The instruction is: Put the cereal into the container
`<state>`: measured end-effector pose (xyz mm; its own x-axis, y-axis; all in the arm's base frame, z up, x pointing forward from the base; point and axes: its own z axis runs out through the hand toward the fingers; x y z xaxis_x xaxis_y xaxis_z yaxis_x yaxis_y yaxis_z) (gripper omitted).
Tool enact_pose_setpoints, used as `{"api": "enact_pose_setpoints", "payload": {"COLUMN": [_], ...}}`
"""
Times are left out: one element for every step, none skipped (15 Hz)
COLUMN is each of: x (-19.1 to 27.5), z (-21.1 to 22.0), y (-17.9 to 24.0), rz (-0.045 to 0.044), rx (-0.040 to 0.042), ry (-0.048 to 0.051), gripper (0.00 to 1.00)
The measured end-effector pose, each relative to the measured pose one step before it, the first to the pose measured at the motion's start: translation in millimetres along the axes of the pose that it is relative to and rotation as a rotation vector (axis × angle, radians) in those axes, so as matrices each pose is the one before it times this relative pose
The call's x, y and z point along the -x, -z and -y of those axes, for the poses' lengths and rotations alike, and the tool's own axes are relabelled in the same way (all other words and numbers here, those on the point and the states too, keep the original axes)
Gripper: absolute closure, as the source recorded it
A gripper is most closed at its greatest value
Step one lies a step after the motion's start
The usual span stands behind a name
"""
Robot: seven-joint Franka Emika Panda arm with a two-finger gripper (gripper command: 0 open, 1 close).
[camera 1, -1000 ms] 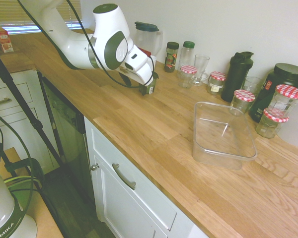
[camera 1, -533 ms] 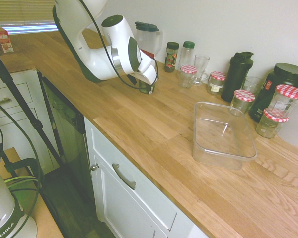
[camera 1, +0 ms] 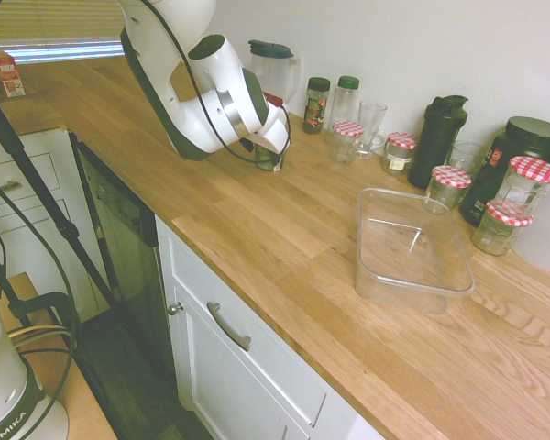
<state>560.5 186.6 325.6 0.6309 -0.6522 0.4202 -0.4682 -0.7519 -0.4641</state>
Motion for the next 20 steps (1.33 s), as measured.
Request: {"api": "enact_pose_setpoints", "payload": {"x": [-1.71, -0.25, 0.72, 0.48, 0.71, 0.92, 1.05, 0.82, 1.21, 2.26, 1.47, 0.34, -0.62, -0.53, -0.17, -0.17, -0.41, -0.68, -0.73, -1.99], "z": [-0.61, -2.12, -1.97, -0.64, 1.11, 2.33, 2.16, 1.42, 0.34, -0.78, -1.45, -0.99, -0.35, 0.06, 0.19, 0.16, -0.23, -0.48, 0.15, 0.77], "y": [-0.56, -1.78, -2.77, -2.91, -2.66, -1.81, -1.82, -2.05, -2.44, -2.57, -1.69, -0.62, 0.09, 0.22, 0.1, 0.06, -0.02, -0.05, 0.11, 0.39], "rz": [-0.00714, -0.00329, -0.00022, 0.00054, 0.0004, -0.00022, -0.00112, -0.0009, 0.00006, 0.00215, 0.00256, 0.00078, -0.00042, 0.00011, -0.00016, -0.0003, -0.00054, -0.00073, -0.00115, -0.00374], "rx": [-0.00054, 0.00117, 0.00021, -0.00582, -0.00618, -0.00772, -0.00465, -0.00172, 0.00048, 0.00219, 0.00194, -0.00009, -0.0012, -0.00229, -0.00084, -0.00042, 0.00007, 0.00011, -0.00074, -0.00182], "ry": [0.00234, 0.00448, 0.00317, 0.00229, 0.00105, 0.00379, 0.00172, 0.00237, 0.00402, 0.0011, 0.00201, 0.00031, -0.00141, -0.00056, 0.00003, 0.00004, -0.00012, -0.00059, -0.00041, -0.00091], "gripper": [0.0, 0.0, 0.0, 0.0, 1.0, 1.0, 1.0, 1.0, 1.0, 1.0, 1.0, 1.0, 1.0, 1.0, 1.0, 1.0, 1.0, 1.0, 1.0, 1.0]}}
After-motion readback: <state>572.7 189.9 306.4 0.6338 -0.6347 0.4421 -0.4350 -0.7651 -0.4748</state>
